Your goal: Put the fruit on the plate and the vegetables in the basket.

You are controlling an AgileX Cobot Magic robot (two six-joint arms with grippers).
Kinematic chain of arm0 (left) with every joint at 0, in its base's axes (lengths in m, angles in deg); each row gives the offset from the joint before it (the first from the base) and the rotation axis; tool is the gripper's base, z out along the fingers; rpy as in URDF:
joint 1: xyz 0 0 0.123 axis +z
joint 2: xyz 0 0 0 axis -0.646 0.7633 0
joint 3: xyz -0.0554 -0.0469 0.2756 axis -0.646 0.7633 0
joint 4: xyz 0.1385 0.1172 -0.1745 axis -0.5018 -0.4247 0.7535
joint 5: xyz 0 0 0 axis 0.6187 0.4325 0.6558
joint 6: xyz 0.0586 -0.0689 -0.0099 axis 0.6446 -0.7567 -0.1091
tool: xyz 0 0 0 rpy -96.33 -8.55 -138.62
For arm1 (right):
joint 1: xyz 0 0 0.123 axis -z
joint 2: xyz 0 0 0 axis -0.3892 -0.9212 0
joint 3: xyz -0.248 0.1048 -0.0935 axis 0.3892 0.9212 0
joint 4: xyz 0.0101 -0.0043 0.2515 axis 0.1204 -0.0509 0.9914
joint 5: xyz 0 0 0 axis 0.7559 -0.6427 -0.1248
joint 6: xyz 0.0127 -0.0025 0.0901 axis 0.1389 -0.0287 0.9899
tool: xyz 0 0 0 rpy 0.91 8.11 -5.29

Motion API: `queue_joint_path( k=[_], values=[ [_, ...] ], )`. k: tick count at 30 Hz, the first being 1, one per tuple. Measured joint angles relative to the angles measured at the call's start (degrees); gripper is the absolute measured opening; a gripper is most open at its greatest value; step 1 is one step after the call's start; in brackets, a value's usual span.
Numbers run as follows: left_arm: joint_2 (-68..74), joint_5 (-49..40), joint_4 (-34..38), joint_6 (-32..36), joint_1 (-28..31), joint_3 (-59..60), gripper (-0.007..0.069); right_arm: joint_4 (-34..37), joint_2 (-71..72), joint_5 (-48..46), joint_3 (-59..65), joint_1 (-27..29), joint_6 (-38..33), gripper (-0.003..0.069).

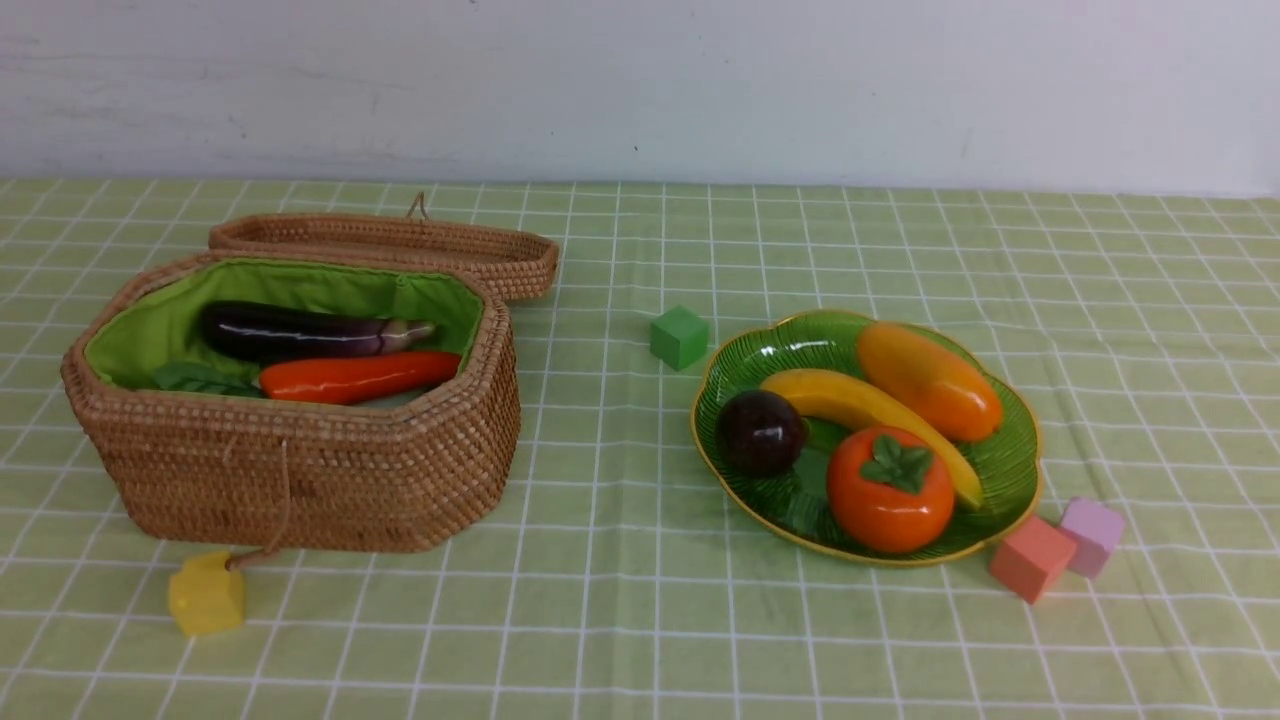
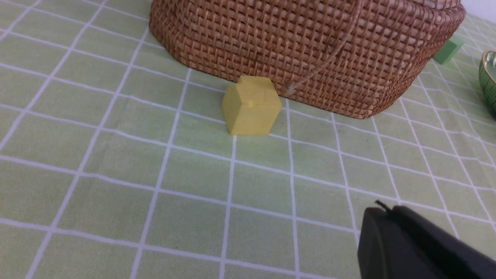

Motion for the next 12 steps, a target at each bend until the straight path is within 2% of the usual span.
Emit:
queue_joint_path(
  k=[12],
  values=[
    [0.0, 0.0, 0.0, 0.0, 0.0, 0.0, -0.0002, 0.0, 0.0, 0.0, 0.0, 0.0, 0.1, 0.004]
  ],
)
